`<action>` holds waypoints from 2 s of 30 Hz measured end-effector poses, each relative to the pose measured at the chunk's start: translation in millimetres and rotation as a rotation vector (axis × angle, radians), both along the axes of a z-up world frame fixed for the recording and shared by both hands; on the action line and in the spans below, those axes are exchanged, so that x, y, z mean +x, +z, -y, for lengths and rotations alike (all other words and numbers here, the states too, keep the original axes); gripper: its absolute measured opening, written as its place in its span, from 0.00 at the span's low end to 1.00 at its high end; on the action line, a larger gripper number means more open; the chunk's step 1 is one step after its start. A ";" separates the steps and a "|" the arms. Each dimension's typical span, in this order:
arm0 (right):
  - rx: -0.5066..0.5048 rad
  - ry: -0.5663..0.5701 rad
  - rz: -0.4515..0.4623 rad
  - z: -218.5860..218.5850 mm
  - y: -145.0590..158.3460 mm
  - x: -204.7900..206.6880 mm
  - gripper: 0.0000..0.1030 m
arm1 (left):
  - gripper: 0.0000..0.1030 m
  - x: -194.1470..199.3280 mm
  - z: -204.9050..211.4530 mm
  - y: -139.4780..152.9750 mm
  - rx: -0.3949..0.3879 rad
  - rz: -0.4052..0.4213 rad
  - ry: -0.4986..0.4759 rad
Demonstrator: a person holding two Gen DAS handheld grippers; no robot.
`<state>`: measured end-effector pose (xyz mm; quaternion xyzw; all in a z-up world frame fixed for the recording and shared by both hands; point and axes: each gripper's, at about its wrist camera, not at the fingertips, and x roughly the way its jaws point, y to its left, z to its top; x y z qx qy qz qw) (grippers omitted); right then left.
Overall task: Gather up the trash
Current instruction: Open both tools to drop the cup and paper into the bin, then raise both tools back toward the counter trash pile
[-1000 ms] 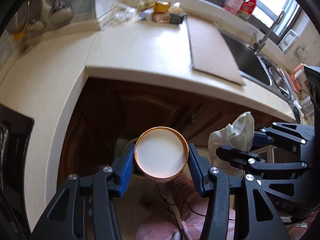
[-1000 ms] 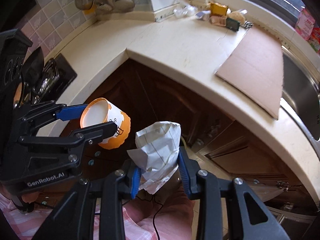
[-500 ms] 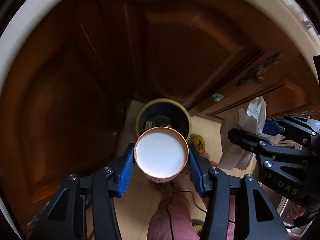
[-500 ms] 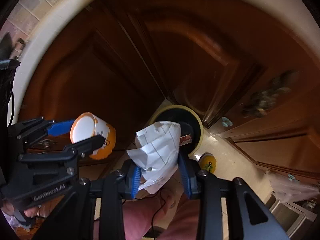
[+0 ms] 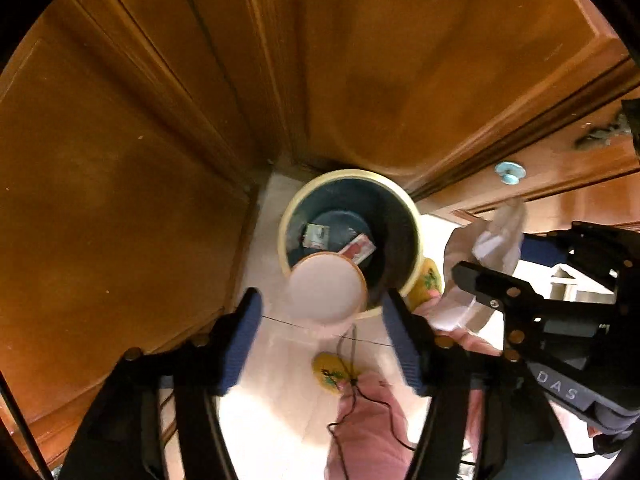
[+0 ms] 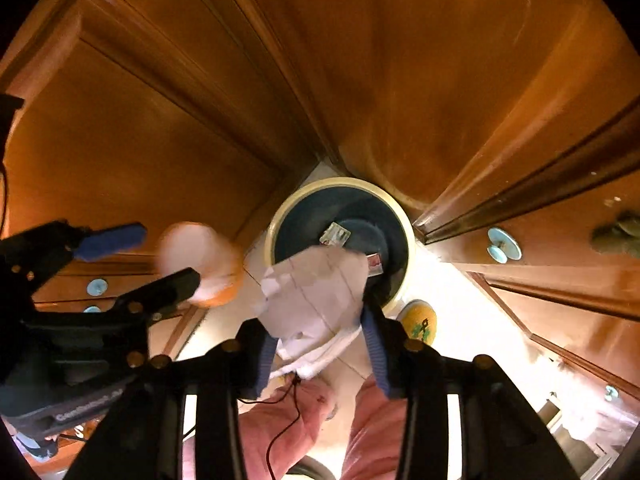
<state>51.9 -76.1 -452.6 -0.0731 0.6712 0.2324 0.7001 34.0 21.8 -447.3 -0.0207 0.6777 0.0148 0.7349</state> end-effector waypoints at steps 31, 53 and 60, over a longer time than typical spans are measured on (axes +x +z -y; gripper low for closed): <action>-0.002 -0.054 0.042 25.7 46.9 -0.9 0.54 | 0.75 -13.9 3.8 61.4 -0.004 0.005 -0.044; 0.072 -0.008 0.299 62.7 284.9 -2.5 0.54 | 0.79 5.8 52.7 296.9 0.039 0.253 -0.144; 0.084 -0.038 0.405 94.0 354.8 21.6 0.54 | 0.79 44.3 79.4 365.9 0.040 0.373 -0.169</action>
